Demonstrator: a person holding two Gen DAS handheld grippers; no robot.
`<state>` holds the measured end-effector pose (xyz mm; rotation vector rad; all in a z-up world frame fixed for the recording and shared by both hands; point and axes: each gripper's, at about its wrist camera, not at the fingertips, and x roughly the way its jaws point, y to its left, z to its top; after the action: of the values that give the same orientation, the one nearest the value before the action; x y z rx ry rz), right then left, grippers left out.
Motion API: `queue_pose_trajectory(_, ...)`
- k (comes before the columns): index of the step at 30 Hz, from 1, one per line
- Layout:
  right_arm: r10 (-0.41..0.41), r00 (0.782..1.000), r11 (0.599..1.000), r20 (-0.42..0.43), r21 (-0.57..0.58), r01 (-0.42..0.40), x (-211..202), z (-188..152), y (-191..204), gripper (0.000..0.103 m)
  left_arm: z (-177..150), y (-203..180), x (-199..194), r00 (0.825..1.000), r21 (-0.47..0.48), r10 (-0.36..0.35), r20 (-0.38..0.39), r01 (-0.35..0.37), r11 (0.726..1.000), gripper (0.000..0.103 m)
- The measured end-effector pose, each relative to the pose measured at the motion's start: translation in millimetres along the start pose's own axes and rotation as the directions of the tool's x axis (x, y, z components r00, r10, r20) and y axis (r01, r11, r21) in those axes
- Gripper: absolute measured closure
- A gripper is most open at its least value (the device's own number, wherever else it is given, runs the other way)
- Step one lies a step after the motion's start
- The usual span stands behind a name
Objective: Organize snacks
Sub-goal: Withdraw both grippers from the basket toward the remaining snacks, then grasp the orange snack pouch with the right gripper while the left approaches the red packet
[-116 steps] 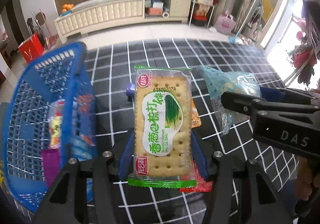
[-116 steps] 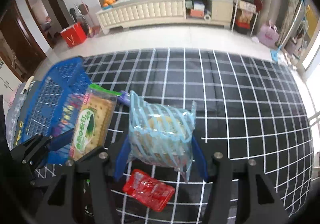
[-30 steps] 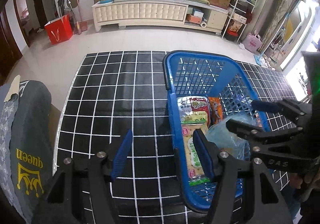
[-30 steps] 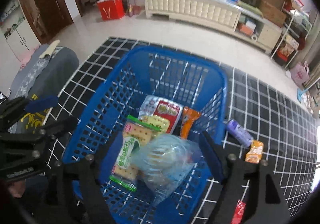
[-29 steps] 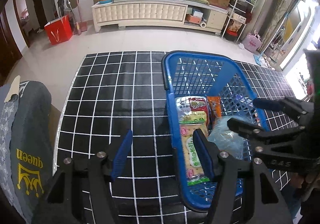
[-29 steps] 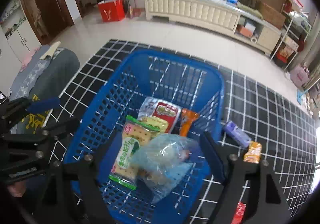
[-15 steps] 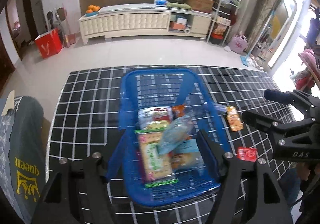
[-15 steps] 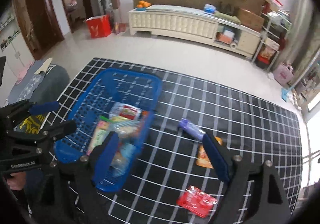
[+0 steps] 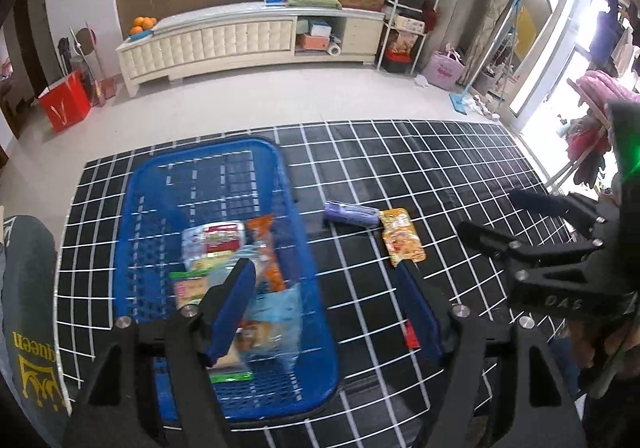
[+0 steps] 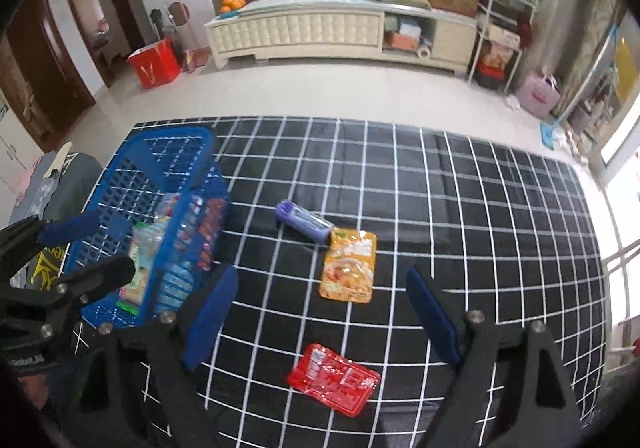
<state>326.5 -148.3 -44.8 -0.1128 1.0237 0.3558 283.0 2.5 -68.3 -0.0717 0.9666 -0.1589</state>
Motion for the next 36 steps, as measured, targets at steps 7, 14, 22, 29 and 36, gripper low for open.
queue_pose_trajectory(7,0.000,0.998,0.999,-0.059,0.038,0.002,31,-8,-39,0.014,9,-39,38,0.999,0.031,0.024,-0.048,-0.022,0.999,0.032)
queue_pose_trajectory(14,0.021,0.994,0.996,-0.107,0.090,-0.012,59,-12,-76,0.014,5,-67,88,0.992,0.046,0.051,-0.116,-0.046,0.998,0.032)
queue_pose_trajectory(22,0.049,0.987,0.995,-0.155,0.088,-0.036,89,-12,-87,0.014,1,-82,133,0.982,0.043,0.092,-0.162,-0.086,0.995,0.032)
queue_pose_trajectory(29,0.078,0.970,0.996,-0.230,0.051,-0.068,127,-1,-70,0.014,-5,-80,158,0.974,0.091,0.136,-0.183,-0.121,0.988,0.032)
queue_pose_trajectory(36,0.085,0.954,0.996,-0.286,0.023,-0.082,155,15,-57,0.014,-9,-70,182,0.967,0.036,0.056,-0.247,-0.049,0.998,0.032)
